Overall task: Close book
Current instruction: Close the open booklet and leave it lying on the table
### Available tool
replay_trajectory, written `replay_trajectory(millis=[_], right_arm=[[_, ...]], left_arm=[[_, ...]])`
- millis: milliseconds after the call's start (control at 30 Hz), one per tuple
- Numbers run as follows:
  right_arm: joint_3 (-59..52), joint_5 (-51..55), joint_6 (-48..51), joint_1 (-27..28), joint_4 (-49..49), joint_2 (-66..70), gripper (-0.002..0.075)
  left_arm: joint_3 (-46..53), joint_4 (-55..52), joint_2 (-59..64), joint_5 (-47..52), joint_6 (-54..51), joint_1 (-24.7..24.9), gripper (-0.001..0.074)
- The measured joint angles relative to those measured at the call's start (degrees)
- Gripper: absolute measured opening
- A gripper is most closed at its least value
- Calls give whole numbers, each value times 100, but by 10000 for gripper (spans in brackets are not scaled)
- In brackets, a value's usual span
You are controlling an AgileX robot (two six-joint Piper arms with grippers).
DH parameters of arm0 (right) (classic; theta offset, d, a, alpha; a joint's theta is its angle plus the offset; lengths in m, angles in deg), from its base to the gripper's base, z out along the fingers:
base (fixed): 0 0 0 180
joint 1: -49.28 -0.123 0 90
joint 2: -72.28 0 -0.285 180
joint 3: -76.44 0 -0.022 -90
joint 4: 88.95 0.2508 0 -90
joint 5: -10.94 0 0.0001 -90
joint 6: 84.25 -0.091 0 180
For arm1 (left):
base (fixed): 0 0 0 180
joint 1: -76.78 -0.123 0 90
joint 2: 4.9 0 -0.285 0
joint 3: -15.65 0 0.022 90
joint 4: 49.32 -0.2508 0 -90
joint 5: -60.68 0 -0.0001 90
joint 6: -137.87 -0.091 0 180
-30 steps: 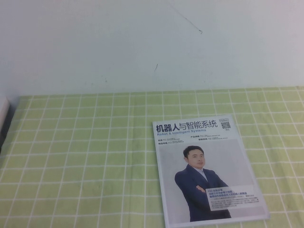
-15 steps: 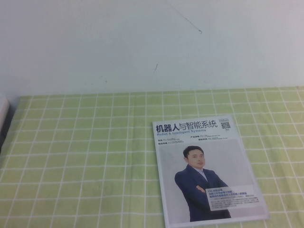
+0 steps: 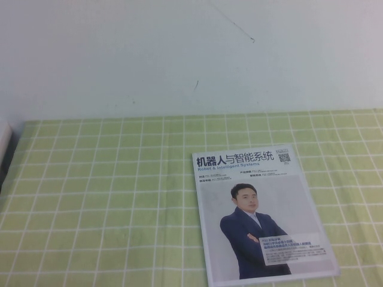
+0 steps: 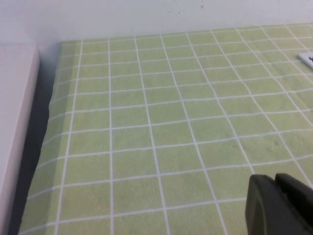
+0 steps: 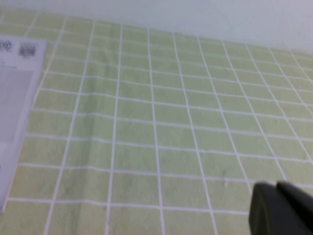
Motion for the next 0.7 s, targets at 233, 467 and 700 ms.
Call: replay_trajectory(millis=[233,467,700], right_arm=[[-9,-27,0,0,37,0,-3],[-9,-27,-85,0,51,0,-3],[-9,-27,-448,0,65,0,-3]], left_arm=[[0,0,0,0,0,0,-3],[0,0,0,0,0,0,-3],[0,0,0,0,0,0,-3]])
